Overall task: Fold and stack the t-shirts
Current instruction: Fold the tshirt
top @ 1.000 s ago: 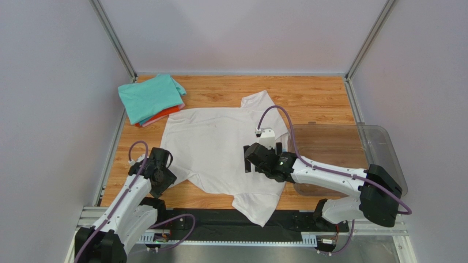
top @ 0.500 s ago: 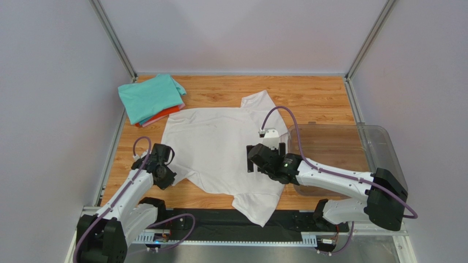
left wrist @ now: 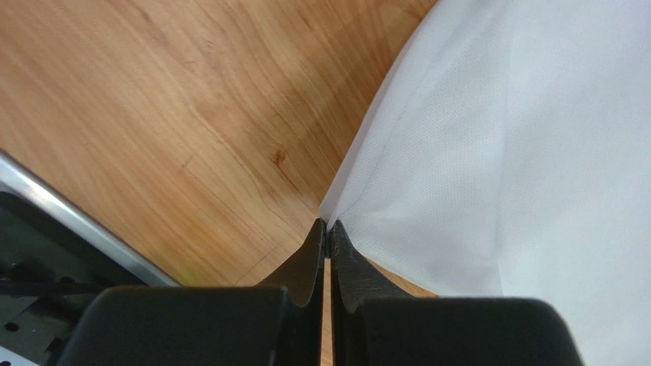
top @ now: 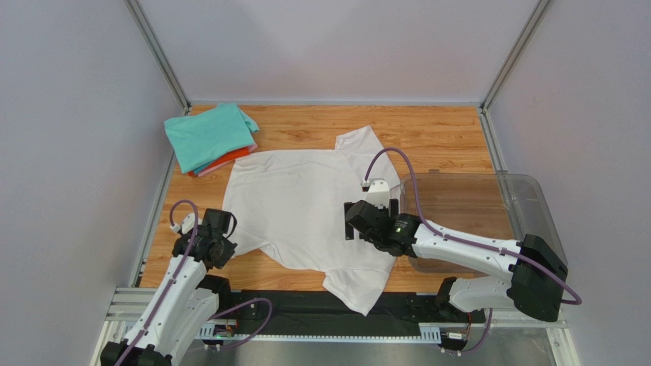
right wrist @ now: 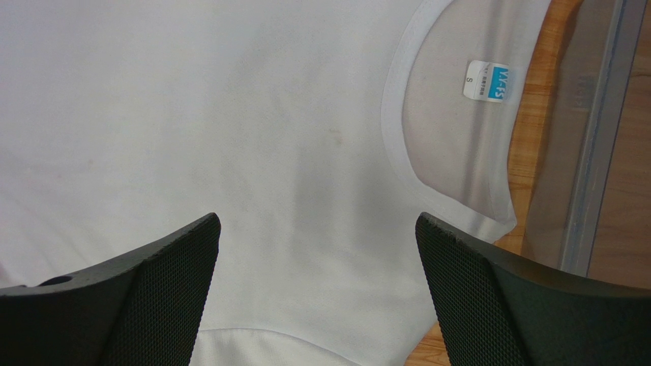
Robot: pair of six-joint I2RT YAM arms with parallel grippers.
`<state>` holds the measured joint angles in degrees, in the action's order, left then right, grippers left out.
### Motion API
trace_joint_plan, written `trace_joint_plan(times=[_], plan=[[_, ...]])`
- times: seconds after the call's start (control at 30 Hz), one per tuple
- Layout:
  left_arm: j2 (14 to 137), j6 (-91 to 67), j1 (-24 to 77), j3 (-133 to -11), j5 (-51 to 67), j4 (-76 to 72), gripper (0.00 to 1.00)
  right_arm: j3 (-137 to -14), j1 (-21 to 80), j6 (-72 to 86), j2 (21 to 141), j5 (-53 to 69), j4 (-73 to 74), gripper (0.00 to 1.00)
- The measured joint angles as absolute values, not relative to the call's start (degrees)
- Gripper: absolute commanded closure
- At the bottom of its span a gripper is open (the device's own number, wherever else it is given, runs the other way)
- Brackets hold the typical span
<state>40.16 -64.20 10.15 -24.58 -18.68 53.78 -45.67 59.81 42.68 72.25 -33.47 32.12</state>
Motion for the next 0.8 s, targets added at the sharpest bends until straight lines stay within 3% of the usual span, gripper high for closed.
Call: trace_joint_plan(times=[0.8], plan=[[35.3, -72.1, 4.8, -28.3, -29.5, 64.0, 1.00, -45.7, 59.9, 43.2, 72.2, -32.7, 34.0, 0.00]])
